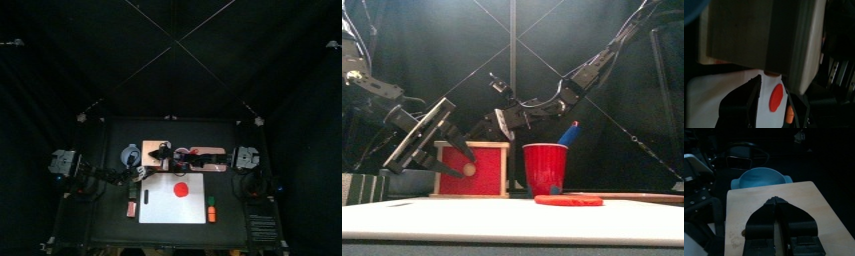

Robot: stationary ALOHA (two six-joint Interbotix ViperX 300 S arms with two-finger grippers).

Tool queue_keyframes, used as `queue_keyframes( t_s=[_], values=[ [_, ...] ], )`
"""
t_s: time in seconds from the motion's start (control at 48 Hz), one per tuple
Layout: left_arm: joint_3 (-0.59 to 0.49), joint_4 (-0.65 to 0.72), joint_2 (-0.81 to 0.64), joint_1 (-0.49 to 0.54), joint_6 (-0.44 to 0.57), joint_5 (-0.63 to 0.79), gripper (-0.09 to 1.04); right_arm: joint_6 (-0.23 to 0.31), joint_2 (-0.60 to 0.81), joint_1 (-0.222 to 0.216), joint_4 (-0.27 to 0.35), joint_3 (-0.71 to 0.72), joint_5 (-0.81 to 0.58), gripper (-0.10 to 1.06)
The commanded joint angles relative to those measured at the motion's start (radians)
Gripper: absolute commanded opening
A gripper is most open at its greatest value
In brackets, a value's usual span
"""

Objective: Get the cutter from the drawer then cut the dough then place the extra dough in the bowl
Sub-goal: Open the drawer

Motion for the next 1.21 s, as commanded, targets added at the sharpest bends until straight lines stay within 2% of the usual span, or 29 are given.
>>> queue_keyframes(
  t_s=[0.021, 0.5, 0.646, 0.958, 1.208],
  values=[
    [-0.025, -0.012, 0.002, 0.025, 0.005, -0.003, 0.76, -0.003, -0.014, 0.002, 0.000, -0.006, 0.006, 0.04],
    [-0.052, 0.011, 0.026, 0.057, 0.012, -0.003, 0.73, -0.003, 0.014, 0.005, 0.002, -0.037, 0.028, 0.04],
    [-0.048, 0.011, 0.026, 0.054, 0.015, -0.003, 0.66, -0.003, 0.014, 0.008, 0.003, -0.029, 0.043, 0.04],
    [-0.023, 0.011, 0.028, 0.046, 0.015, -0.003, 0.43, 0.000, -0.002, 0.009, 0.005, -0.008, 0.044, 0.04],
    [-0.020, 0.034, 0.026, 0.025, 0.035, -0.003, 0.39, 0.002, -0.025, 0.005, 0.005, 0.018, 0.044, 0.04]
  ],
)
